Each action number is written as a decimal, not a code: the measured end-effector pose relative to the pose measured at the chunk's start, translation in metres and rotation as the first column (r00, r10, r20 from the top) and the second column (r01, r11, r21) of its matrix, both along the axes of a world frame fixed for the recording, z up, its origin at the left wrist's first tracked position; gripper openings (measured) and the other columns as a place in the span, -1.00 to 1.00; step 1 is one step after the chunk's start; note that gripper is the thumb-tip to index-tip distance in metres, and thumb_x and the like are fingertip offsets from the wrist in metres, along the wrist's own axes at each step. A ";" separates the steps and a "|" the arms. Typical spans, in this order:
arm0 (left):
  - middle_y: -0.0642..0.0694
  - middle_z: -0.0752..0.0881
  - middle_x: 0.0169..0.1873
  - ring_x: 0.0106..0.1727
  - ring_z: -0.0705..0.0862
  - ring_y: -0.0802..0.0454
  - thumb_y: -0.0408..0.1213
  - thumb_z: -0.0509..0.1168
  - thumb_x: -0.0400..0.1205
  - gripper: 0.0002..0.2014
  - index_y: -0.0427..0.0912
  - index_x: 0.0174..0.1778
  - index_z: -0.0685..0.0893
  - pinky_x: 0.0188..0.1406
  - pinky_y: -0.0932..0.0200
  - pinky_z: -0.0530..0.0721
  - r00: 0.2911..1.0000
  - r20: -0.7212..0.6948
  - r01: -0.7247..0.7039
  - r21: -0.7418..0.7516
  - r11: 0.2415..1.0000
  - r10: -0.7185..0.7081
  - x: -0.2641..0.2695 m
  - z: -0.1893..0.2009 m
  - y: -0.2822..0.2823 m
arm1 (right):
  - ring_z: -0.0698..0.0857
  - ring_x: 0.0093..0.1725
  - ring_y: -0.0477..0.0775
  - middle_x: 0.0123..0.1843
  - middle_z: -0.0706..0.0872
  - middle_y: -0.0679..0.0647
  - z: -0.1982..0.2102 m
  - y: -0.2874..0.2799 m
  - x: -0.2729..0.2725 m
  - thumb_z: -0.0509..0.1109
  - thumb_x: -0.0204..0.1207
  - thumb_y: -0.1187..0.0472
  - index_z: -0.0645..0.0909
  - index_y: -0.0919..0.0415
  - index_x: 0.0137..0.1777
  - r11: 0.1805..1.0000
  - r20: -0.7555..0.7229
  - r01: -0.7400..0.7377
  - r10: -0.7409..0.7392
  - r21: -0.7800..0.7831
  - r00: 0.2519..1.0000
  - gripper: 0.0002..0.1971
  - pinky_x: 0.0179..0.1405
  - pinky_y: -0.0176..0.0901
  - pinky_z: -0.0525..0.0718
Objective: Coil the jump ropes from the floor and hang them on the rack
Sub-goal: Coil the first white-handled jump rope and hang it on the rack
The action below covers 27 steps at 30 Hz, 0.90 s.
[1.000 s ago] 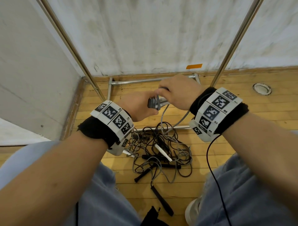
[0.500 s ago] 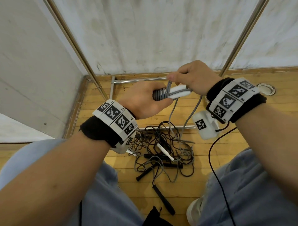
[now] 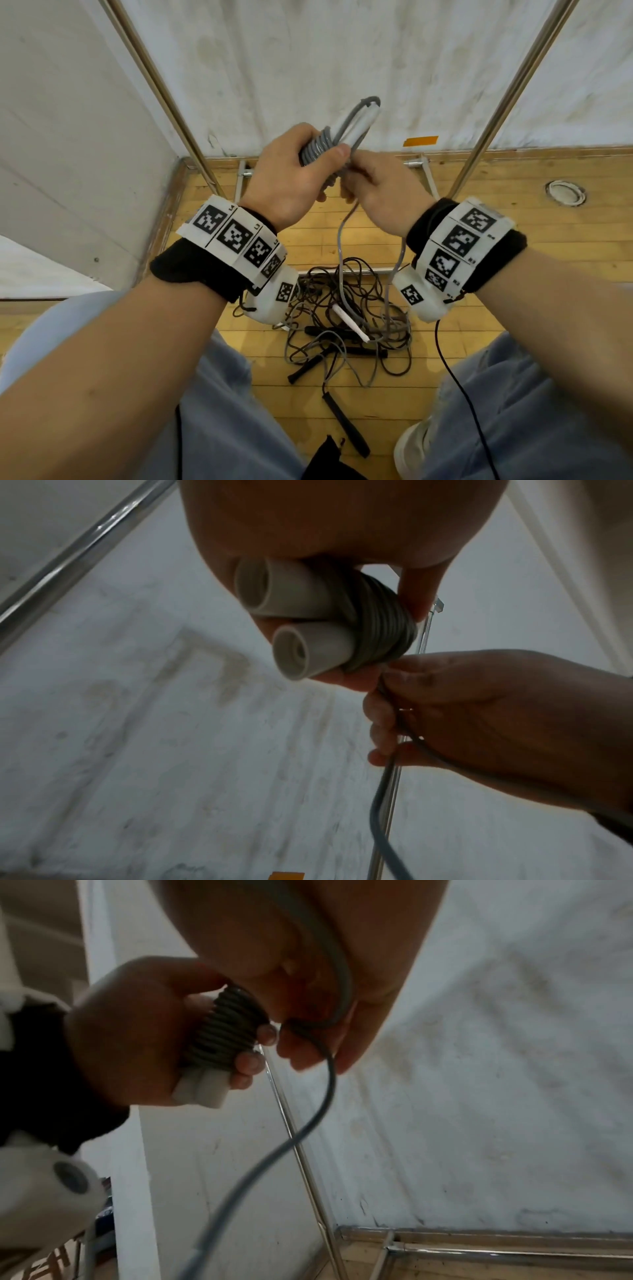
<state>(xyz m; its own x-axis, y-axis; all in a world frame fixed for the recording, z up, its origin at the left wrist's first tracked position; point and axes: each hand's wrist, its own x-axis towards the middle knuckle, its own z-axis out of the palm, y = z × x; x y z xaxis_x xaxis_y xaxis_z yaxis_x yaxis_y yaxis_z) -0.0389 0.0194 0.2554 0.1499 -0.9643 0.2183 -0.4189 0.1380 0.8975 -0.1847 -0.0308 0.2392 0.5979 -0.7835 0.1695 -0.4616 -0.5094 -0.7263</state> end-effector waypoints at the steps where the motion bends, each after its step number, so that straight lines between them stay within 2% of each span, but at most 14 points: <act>1: -0.14 0.67 -0.36 -0.46 0.67 0.06 -0.16 0.34 0.64 -0.78 -0.19 -0.20 0.50 -0.52 0.21 0.62 1.000 0.001 0.002 0.001 1.000 -0.002 0.000 0.000 -0.001 | 0.62 -0.17 -0.03 -0.17 0.69 -0.03 -0.001 0.001 0.000 0.24 0.63 0.21 0.59 0.12 -0.05 1.000 -0.043 -0.010 0.009 -0.012 0.999 -0.90 -0.14 -0.17 0.51; 3: -0.14 0.67 -0.37 -0.47 0.68 0.04 -0.09 0.34 0.59 -0.75 -0.14 -0.24 0.47 -0.54 0.22 0.60 1.000 0.002 -0.004 0.004 1.000 0.004 0.001 0.001 -0.001 | 0.61 -0.05 -0.01 -0.05 0.72 0.03 -0.004 0.001 0.001 0.28 0.62 0.15 0.66 0.21 0.03 1.000 -0.122 0.012 -0.014 -0.011 0.992 -0.82 -0.05 -0.14 0.50; 5: -0.16 0.68 -0.37 -0.47 0.69 -0.02 -0.06 0.34 0.57 -0.73 -0.17 -0.23 0.48 -0.53 0.16 0.62 1.000 0.005 -0.013 0.015 1.000 0.013 0.001 0.003 -0.002 | 0.63 -0.18 -0.07 -0.19 0.71 0.04 -0.005 0.005 0.003 0.23 0.65 0.16 0.67 0.26 -0.03 0.996 -0.108 0.049 -0.042 0.068 0.993 -0.77 -0.14 -0.14 0.51; 7: -0.16 0.69 -0.36 -0.45 0.70 -0.08 -0.06 0.34 0.57 -0.72 -0.21 -0.20 0.50 -0.49 0.06 0.64 0.999 0.035 -0.030 0.017 0.999 0.029 0.002 0.003 -0.003 | 0.63 -0.30 -0.15 -0.32 0.66 -0.03 -0.005 0.011 0.009 0.17 0.68 0.23 0.64 0.27 -0.07 0.976 -0.025 0.035 -0.031 0.215 0.999 -0.76 -0.19 -0.23 0.52; 9: -0.21 0.71 -0.32 -0.38 0.72 -0.15 -0.05 0.35 0.59 -0.72 -0.20 -0.20 0.51 -0.41 -0.07 0.68 0.995 0.080 -0.062 0.010 0.998 0.061 0.004 0.005 -0.004 | 0.68 -0.25 0.12 -0.37 0.64 0.06 -0.004 0.016 0.014 0.10 0.70 0.29 0.57 0.23 -0.12 0.914 0.120 -0.001 -0.052 0.405 0.991 -0.76 -0.07 -0.06 0.56; 10: -0.23 0.72 -0.29 -0.36 0.72 -0.16 -0.03 0.35 0.58 -0.72 -0.17 -0.21 0.51 -0.37 -0.13 0.70 0.991 0.106 -0.085 0.005 0.996 0.084 0.006 0.006 -0.004 | 0.63 -0.33 0.20 -0.43 0.56 0.10 -0.003 0.017 0.015 0.08 0.70 0.32 0.53 0.21 -0.16 0.875 0.197 -0.023 -0.084 0.484 0.977 -0.74 -0.11 0.02 0.55; 11: -0.24 0.73 -0.28 -0.36 0.73 -0.16 0.00 0.34 0.58 -0.72 -0.13 -0.22 0.51 -0.33 -0.17 0.70 0.985 0.131 -0.113 -0.003 0.994 0.112 0.008 0.007 -0.004 | 0.54 -0.43 0.14 -0.48 0.47 0.08 -0.002 0.016 0.016 0.06 0.71 0.33 0.52 0.21 -0.18 0.850 0.251 -0.033 -0.118 0.526 0.961 -0.73 -0.19 0.03 0.53; 13: -0.23 0.73 -0.26 -0.32 0.72 -0.18 0.04 0.33 0.55 -0.72 -0.11 -0.20 0.51 -0.27 -0.21 0.70 0.971 0.175 -0.163 -0.026 0.986 0.165 0.014 0.008 -0.006 | 0.37 -0.53 -0.06 -0.50 0.35 0.00 0.000 0.012 0.014 0.07 0.71 0.29 0.54 0.23 -0.18 0.901 0.222 0.016 -0.124 0.433 0.967 -0.72 -0.34 -0.11 0.45; 15: -0.13 0.72 -0.28 -0.30 0.71 -0.14 0.08 0.32 0.53 -0.70 -0.09 -0.11 0.54 -0.23 -0.16 0.70 0.951 0.241 -0.190 -0.043 0.981 0.195 0.021 0.006 -0.007 | 0.34 -0.52 -0.16 -0.47 0.37 -0.04 -0.001 0.008 0.010 0.15 0.69 0.21 0.58 0.27 -0.17 0.983 0.093 0.040 -0.058 0.179 0.994 -0.74 -0.43 -0.26 0.34; 17: 0.04 0.65 -0.36 -0.34 0.65 -0.01 0.11 0.31 0.54 -0.70 -0.05 -0.05 0.55 -0.32 -0.02 0.64 0.909 0.363 -0.198 -0.055 0.979 0.204 0.027 0.000 -0.009 | 0.44 -0.41 -0.14 -0.39 0.50 0.00 -0.002 0.005 0.009 0.18 0.68 0.18 0.61 0.26 -0.14 0.998 -0.007 0.013 -0.012 0.067 1.000 -0.75 -0.41 -0.22 0.35; 20: 0.13 0.57 -0.39 -0.35 0.59 0.06 0.12 0.28 0.57 -0.73 0.04 0.02 0.52 -0.46 0.15 0.45 0.823 0.540 -0.209 -0.002 0.978 0.177 0.030 -0.014 -0.013 | 0.47 -0.38 -0.10 -0.39 0.51 -0.07 -0.004 0.006 0.009 0.12 0.70 0.13 0.62 0.21 -0.10 1.000 -0.171 -0.017 0.020 0.015 0.985 -0.72 -0.45 -0.40 0.35; 23: 0.04 0.63 -0.24 -0.22 0.61 -0.06 0.10 0.26 0.61 -0.68 0.01 0.18 0.53 -0.34 0.11 0.48 0.730 0.671 -0.245 0.082 0.966 0.129 0.038 -0.026 -0.018 | 0.49 -0.37 -0.03 -0.39 0.52 -0.03 -0.003 0.008 0.005 0.09 0.71 0.06 0.57 0.22 -0.17 0.991 -0.337 -0.080 0.040 -0.106 0.941 -0.66 -0.40 -0.23 0.32; 25: -0.01 0.66 -0.14 -0.15 0.62 -0.08 0.07 0.27 0.62 -0.67 0.01 0.23 0.53 -0.25 0.07 0.53 0.698 0.713 -0.238 0.143 0.961 0.067 0.041 -0.030 -0.019 | 0.48 -0.37 0.01 -0.39 0.53 0.00 0.000 0.008 0.000 0.11 0.70 0.05 0.54 0.21 -0.21 0.985 -0.321 -0.101 0.050 -0.143 0.946 -0.66 -0.40 -0.12 0.28; 27: 0.05 0.61 -0.23 -0.24 0.58 0.00 0.04 0.30 0.62 -0.71 0.04 0.20 0.55 -0.36 0.13 0.46 0.687 0.726 -0.195 0.191 0.962 -0.005 0.035 -0.034 -0.018 | 0.46 -0.39 -0.06 -0.39 0.51 -0.04 0.004 0.006 -0.003 0.12 0.70 0.07 0.54 0.19 -0.21 0.985 -0.263 -0.091 0.051 -0.144 0.964 -0.69 -0.42 -0.14 0.27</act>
<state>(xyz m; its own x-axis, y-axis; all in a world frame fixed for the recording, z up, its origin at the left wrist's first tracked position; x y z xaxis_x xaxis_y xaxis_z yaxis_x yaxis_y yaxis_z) -0.0034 0.0011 0.2212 0.1385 -0.9880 0.0683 -0.9428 -0.1104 0.3145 -0.1879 -0.0251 0.2431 0.6901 -0.7141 0.1179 -0.5809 -0.6437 -0.4982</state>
